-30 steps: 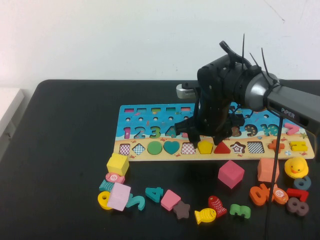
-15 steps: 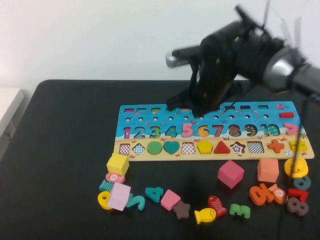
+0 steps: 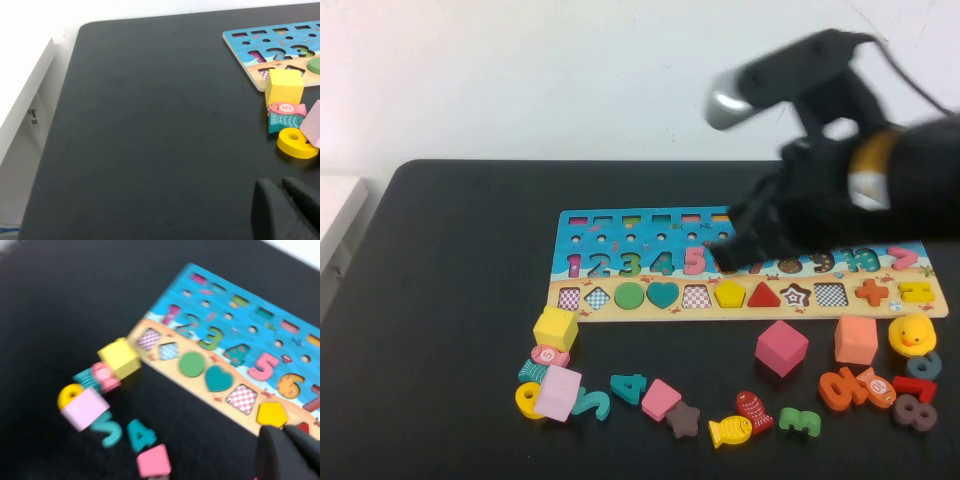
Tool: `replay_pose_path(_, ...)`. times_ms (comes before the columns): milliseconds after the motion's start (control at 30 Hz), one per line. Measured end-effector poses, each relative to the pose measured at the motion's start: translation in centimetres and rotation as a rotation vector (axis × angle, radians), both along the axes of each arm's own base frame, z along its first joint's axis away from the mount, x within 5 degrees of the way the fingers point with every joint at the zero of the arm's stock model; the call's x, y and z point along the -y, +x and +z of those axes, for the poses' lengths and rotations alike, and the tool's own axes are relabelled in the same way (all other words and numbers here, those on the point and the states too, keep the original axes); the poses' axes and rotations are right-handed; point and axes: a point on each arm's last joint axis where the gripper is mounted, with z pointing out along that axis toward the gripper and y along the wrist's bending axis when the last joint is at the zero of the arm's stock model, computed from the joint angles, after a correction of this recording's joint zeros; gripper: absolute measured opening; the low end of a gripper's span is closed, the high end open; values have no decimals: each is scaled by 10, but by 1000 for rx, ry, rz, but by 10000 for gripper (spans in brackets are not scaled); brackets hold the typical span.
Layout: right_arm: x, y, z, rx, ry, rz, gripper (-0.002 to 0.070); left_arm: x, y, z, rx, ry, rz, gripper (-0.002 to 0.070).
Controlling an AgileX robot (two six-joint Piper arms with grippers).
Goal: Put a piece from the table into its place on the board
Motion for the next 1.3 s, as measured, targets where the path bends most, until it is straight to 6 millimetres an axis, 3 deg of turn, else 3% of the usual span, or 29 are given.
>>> replay_pose_path(167,28,-50,17,62,38,61,19,0,0,0,0,0,0,-2)
replay_pose_path(300,61,-83,17,51,6,66,19,0,0,0,0,0,0,-1)
replay_pose_path(500,107,-130,-16,90,-8,113,19,0,0,0,0,0,0,-2)
replay_pose_path(700,126,-152,-53,369,142,175,19,0,0,0,0,0,0,-2)
replay_pose_path(833,139,-166,-79,381,171,169,19,0,0,0,0,0,0,-2)
replay_pose_path(1000,168,-173,-106,418,164,-24,19,0,0,0,0,2,-1,-2)
replay_pose_path(1133,193,-174,-121,477,110,-299,19,0,0,0,0,2,-1,-2)
replay_pose_path(1300,220,-189,-135,614,51,-662,19,0,0,0,0,2,-1,-2)
